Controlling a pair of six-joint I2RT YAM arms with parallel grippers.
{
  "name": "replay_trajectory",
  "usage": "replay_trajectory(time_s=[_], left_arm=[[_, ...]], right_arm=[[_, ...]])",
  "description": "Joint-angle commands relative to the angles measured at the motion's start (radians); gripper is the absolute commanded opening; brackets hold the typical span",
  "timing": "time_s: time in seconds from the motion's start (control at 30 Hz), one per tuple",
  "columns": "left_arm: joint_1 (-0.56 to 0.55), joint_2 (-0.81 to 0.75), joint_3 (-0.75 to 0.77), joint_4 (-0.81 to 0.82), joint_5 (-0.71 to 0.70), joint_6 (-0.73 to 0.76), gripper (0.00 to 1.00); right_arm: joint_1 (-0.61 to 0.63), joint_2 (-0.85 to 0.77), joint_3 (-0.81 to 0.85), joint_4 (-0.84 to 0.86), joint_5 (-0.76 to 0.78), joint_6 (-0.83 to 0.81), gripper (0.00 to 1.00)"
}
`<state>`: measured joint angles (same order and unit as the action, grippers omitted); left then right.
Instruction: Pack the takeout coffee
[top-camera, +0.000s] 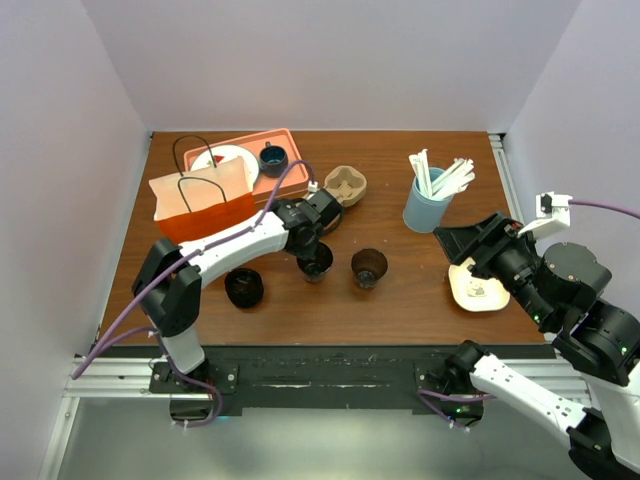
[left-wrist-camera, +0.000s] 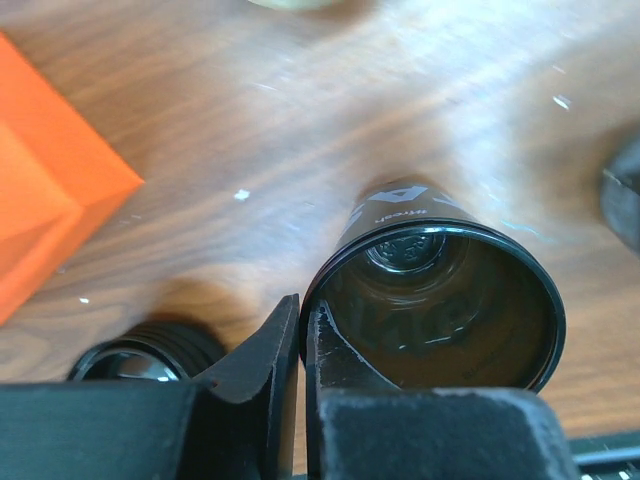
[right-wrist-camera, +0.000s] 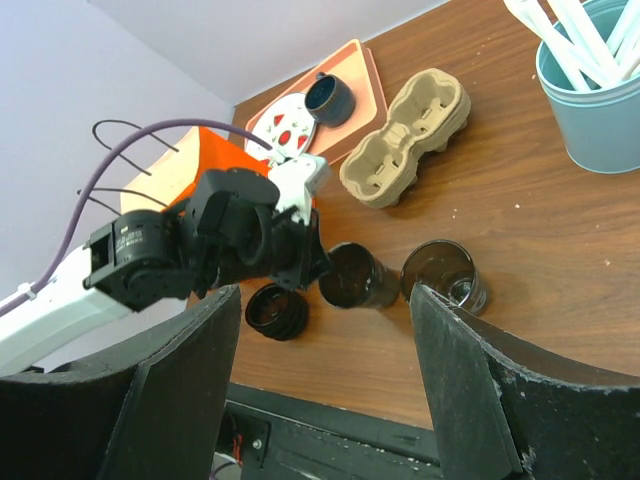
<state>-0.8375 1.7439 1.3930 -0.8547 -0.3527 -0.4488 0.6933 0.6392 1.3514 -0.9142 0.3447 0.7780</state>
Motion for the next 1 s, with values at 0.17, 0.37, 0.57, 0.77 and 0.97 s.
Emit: replay_trajectory(time_s=[0.17,0.37,0.57,0.77,0.97], left_arm=[[0.121,0.04,0.041,-0.024,-0.109,0.097,0.02],[0.161,0.045,0.044,-0.043,-0.153,0.116,0.04],[0.167,0.049,0.057,-0.076,-0.178,0.114,0.14],[0.167,0.011,0.164,-0.136,-0.151,0.125,0.4],[0.167,-0.058,0.284,-0.135,0.026,0.165,0.58]], right_arm=[[-0.002,0.004,-0.008,0.014,-0.013,0.015,0.73],[-0.003,0.022,0.006,0.008,-0.015,0.004,0.74],[-0.003,0.043,0.009,-0.023,-0.018,0.004,0.74],[-0.002,0.074,0.008,-0.064,-0.021,0.009,0.74],[-0.003,0.103,-0.008,-0.118,-0.046,0.015,0.74]])
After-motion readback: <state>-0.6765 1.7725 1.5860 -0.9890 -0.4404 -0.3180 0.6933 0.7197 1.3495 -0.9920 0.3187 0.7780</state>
